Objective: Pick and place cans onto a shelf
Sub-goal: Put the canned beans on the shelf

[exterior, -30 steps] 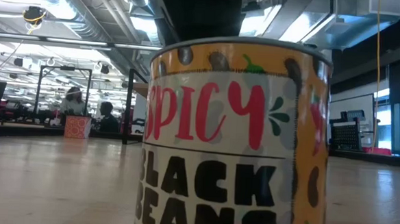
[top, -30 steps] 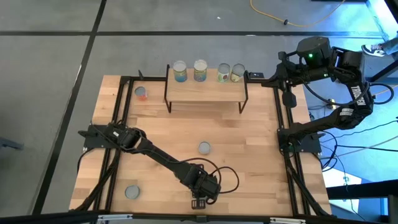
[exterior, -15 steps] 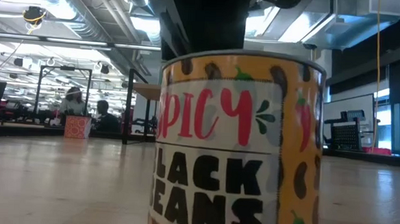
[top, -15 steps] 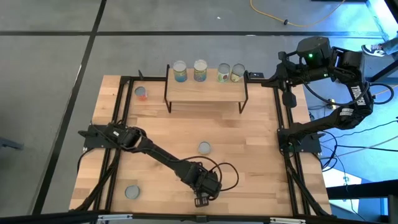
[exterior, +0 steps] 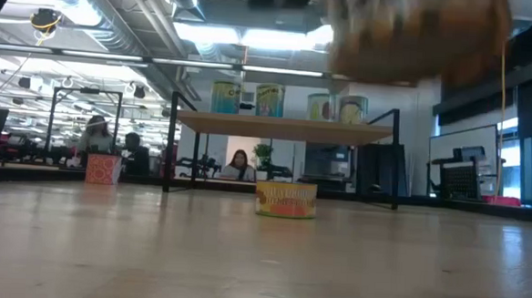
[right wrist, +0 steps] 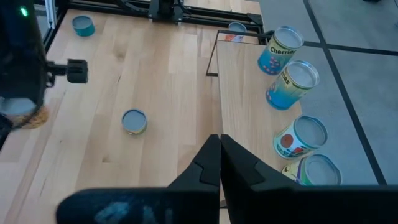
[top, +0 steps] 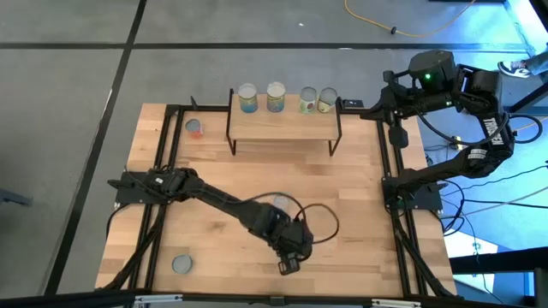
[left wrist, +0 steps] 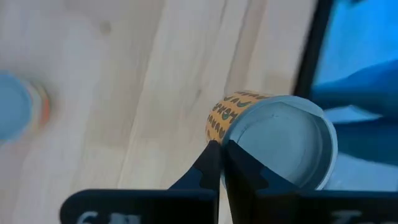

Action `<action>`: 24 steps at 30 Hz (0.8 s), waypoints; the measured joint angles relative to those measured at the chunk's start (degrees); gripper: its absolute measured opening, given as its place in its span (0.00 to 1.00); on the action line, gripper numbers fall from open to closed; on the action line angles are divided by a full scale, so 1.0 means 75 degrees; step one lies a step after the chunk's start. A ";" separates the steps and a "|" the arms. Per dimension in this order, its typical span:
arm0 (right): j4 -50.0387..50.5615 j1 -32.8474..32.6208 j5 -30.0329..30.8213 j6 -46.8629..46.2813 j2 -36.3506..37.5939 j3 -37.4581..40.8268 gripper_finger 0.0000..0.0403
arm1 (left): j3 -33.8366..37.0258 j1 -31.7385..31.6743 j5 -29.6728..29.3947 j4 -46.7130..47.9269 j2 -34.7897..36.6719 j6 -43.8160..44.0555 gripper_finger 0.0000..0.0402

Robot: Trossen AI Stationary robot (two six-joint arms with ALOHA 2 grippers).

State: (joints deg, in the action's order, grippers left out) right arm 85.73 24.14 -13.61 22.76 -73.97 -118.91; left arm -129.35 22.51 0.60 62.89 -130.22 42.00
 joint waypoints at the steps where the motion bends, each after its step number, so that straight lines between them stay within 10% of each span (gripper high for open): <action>1: 0.0002 0.0000 0.0000 0.0001 0.0000 0.0000 0.01 | -0.0274 -0.0051 -0.0031 0.0144 0.0004 0.0013 0.00; 24: 0.0083 -0.0003 0.0064 0.0009 -0.0029 0.0010 0.01 | -0.0300 -0.2266 -0.2087 0.3458 0.3275 -0.0066 0.00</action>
State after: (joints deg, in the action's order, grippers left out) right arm 86.36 24.12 -13.12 22.83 -74.19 -118.84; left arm -131.59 5.51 -15.05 88.83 -105.66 41.50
